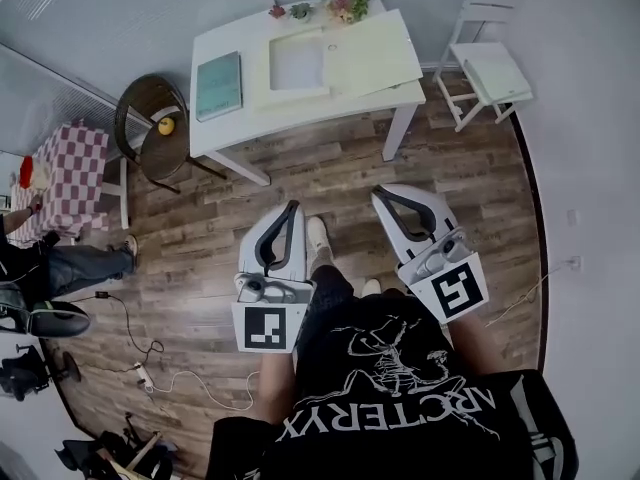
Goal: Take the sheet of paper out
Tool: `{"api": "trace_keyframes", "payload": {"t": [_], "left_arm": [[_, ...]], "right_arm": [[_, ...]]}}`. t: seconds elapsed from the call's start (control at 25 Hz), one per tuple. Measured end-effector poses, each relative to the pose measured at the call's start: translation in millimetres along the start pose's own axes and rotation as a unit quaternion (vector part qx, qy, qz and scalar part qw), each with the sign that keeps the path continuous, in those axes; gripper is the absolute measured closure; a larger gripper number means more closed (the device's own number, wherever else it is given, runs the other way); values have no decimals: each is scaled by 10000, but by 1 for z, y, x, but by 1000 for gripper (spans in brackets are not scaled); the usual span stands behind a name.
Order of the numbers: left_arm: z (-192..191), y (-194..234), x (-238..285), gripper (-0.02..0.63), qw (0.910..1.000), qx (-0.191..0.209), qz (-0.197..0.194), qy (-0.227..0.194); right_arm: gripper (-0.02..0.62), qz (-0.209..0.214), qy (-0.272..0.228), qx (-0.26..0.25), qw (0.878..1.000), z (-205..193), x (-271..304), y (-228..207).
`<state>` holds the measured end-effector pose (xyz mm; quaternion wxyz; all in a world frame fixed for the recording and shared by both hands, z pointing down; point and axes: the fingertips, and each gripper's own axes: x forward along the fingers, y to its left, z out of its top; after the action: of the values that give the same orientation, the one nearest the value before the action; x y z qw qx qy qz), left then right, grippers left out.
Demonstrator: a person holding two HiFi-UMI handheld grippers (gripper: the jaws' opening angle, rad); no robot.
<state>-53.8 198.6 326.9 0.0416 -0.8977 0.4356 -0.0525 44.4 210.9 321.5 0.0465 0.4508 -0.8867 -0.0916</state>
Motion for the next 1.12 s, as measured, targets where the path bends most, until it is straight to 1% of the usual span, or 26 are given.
{"api": "trace_keyframes", "payload": {"t": [0.12,0.24,0.44,0.56,0.68,0.8,0.96,1.12], "left_arm": [[-4,27,32,598,9999,-37,26,-93],[-10,60,70,598,9999,-83,-8,-138],[-14,138,153,598,9997,-132,-184,-59],[-10,183,196,598,9995,-119,-298,-43],[-5,217,231,598,9993,-60,-367,-103],[-3,236,252,598,9992,-26,-385,-93],[8,238,277,598,9990,122,-399,-170],[17,235,292,598,9995,99,-196,-228]], "right_arm": [[583,50,78,49,9999,-14,33,-19],[583,-11,106,51,9999,-24,75,-46],[583,-200,398,128,9989,-40,169,-102],[583,-372,473,245,9979,-40,221,-137],[583,-568,336,79,9978,-31,262,-168],[583,-626,210,61,9978,-23,284,-188],[583,-612,178,3,9980,-18,296,-210],[583,-529,146,-89,9985,-17,306,-233]]}}
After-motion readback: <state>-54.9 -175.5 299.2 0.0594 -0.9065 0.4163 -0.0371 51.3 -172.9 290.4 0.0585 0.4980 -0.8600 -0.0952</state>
